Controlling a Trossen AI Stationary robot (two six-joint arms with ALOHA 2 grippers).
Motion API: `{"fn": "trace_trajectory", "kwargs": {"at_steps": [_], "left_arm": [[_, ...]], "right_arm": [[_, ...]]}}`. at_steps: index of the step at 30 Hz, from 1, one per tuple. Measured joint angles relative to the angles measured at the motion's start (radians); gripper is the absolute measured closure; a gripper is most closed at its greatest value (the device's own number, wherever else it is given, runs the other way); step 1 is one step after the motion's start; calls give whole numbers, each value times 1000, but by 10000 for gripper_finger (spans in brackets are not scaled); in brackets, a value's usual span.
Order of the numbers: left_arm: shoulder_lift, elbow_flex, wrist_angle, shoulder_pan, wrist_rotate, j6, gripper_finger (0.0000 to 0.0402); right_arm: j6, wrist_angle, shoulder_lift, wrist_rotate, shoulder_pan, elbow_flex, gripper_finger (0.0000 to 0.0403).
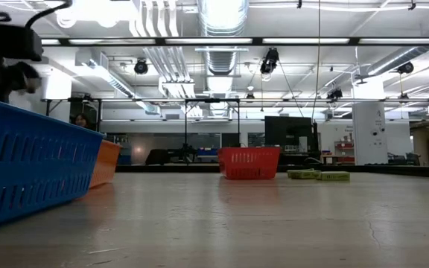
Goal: Pick and place Stapler, Stapler remover, tape
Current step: Put the green tape into the red bin
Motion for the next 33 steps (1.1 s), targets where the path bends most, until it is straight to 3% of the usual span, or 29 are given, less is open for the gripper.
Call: {"fn": "trace_trajectory", "kwargs": {"at_steps": [7,11,20,27,33], "left_arm": [[51,-93,4,0,2,-35,216],[56,-134,17,0,-2,-53,203],[56,-159,121,1,-58,73,204],[61,-201,174,10,-36,104,209],[60,-210,226,10,-13,101,270]], "right_arm": [[3,1,0,-1,-8,-4,279],[4,1,0,-1,-8,-5,287],[4,4,0,-1,-13,-5,303],[4,4,0,-1,-13,-5,315],[4,4,0,-1,-13,-5,325]]}}
